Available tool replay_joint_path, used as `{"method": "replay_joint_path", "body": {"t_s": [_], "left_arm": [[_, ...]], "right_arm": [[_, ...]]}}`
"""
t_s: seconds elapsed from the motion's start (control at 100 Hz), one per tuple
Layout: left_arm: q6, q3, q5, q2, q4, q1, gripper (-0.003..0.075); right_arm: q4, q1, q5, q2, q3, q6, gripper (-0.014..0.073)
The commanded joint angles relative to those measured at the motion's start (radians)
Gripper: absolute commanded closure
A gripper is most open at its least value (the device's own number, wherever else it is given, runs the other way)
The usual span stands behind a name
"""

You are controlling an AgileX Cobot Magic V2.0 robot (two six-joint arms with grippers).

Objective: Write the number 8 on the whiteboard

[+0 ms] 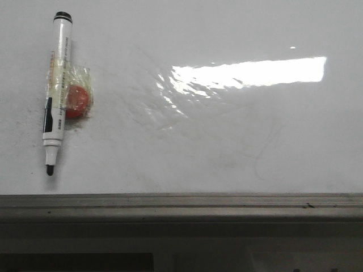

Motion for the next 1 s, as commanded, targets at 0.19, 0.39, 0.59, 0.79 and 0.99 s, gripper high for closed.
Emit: {"method": "replay_joint_path", "body": {"t_s": [0.19, 0.39, 0.59, 0.79, 0.99], "left_arm": [[-0.007, 0.033, -0.041, -0.032, 0.005, 0.002, 0.0741], [-0.007, 0.033, -0.041, -0.032, 0.005, 0.002, 0.0741], [-0.007, 0.033, -0.041, -0.032, 0.005, 0.002, 0.0741], [-0.007, 0.033, -0.041, -0.032, 0.005, 0.002, 0.0741], [-0.007, 0.032, -0.043, -0.032, 0.008, 0.002, 0.0741]], "right_arm": [[-0.014, -0.004, -0.022, -0.022, 0.014, -0.006, 0.0663], [-0.014, -0.004, -0.022, -0.022, 0.014, -0.006, 0.0663], [-0.014, -0.004, -0.022, -0.022, 0.014, -0.006, 0.0663], [-0.014, -0.004, -0.022, -0.022, 0.014, -0.006, 0.0663], [-0.014, -0.004, -0.033, -0.022, 0.014, -0.006, 0.0663]]}}
